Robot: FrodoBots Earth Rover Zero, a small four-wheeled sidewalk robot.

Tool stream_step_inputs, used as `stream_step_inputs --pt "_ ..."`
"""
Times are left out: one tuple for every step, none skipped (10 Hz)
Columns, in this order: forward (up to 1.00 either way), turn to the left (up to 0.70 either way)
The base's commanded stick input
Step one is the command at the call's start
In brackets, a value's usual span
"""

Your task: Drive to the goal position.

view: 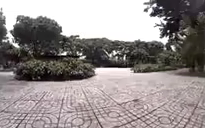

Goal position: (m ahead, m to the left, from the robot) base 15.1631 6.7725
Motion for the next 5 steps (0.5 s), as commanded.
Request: stream_step_inputs --pt "0.70 0.00" --pt "0.06 0.00" --pt "0.00 0.00" --pt "0.00 0.00" --pt "0.00 0.00"
